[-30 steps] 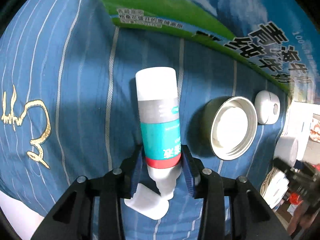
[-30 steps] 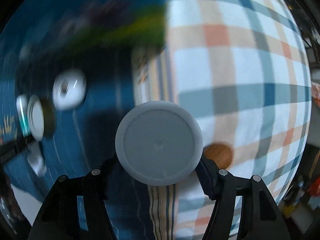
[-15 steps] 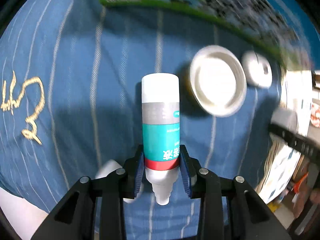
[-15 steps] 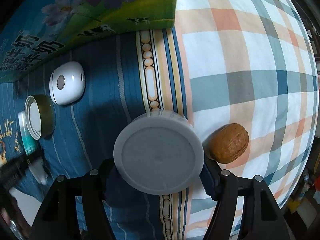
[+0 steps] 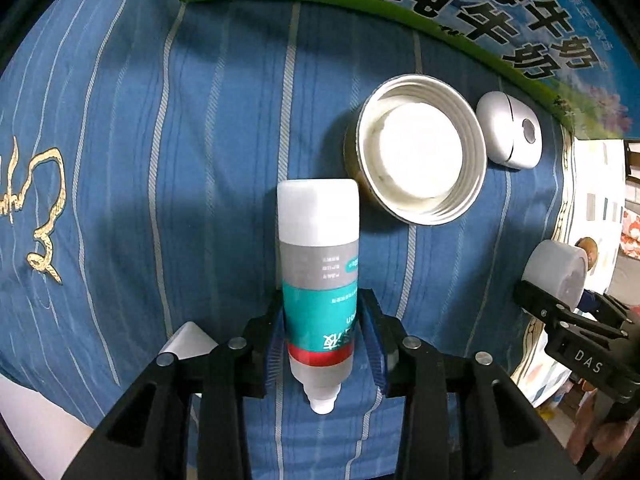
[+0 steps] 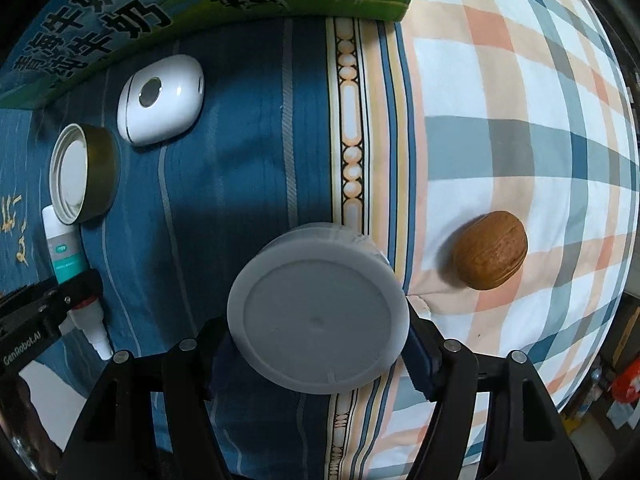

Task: Organize rigid objects
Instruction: 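Grasp the white-teal spray bottle with left tool while right tool grasps the white jar, then carry spray bottle and white jar into the box and open both tools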

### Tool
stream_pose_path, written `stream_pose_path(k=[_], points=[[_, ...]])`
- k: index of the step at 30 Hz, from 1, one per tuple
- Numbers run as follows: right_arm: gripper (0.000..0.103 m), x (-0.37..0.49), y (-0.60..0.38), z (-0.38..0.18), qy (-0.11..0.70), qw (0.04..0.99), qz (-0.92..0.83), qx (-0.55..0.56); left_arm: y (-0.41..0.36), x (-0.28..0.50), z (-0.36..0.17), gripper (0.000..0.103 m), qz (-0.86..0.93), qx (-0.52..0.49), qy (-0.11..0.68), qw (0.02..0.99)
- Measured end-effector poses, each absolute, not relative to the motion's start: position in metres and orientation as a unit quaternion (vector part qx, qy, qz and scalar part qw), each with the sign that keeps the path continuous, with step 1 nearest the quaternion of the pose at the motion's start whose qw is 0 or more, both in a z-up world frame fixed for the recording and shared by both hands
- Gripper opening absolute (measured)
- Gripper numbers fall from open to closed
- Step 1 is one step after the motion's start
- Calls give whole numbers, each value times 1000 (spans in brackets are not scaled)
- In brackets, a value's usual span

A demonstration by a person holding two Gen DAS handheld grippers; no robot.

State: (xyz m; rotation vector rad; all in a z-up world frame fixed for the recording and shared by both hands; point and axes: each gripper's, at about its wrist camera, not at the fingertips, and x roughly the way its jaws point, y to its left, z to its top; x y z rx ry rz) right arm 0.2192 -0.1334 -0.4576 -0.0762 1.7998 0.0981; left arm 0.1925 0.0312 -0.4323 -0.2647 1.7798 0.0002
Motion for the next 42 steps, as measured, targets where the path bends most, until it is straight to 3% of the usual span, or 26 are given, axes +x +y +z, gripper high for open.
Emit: stream_pose_path(k=[15, 38, 42], points=[[70, 217, -120, -463, 777, 624, 31, -68, 12, 178, -420, 30, 18, -81, 758, 647], [69, 185, -91, -352, 734, 669, 115, -37, 33, 170, -304, 30, -25, -133, 695, 707], [69, 195, -90, -329, 716, 684, 134, -22, 35, 179, -260, 30, -42, -147, 664, 732]])
